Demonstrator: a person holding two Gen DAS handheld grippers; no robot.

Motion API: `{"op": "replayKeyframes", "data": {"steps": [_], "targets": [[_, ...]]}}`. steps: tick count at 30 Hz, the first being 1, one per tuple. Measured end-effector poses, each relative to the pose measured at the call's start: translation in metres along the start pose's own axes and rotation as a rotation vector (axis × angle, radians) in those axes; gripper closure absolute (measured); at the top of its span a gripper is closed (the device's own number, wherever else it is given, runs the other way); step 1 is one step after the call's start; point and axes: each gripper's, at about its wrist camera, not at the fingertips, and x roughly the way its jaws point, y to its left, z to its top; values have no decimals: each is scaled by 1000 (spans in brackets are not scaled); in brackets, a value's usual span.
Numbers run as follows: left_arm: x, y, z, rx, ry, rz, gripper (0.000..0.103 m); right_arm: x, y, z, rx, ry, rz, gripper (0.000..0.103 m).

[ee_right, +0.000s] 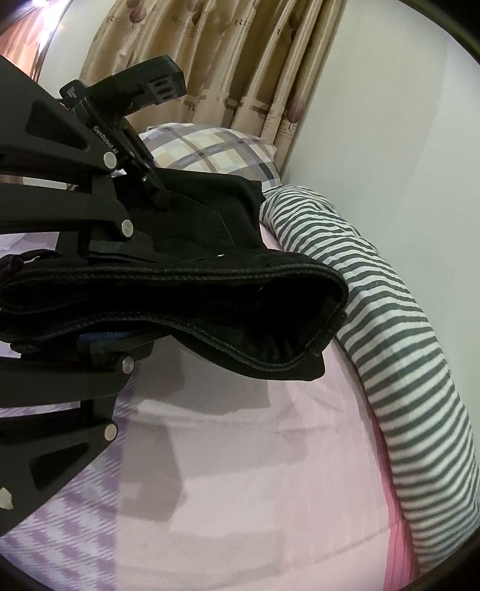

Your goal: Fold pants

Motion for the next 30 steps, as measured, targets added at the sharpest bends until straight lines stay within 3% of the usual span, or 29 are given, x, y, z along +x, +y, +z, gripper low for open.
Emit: {"op": "replayKeyframes", "data": {"steps": [11,23,27,28,30], "targets": [[32,30,20,-15,32,11,85,33,-3,14,38,30,-3,77],[53,31,11,-3,69,0,84,43,-17,10,76,41,-37,77],[64,36,9,-5,79,12,78,49,-18,9,31,47,-93,73],[66,37,8,-4,78,26,71,49,-19,8,27,47,-107,70],[69,38,7,-4,73,34,68,51,-21,7,30,45,-128,63]]}}
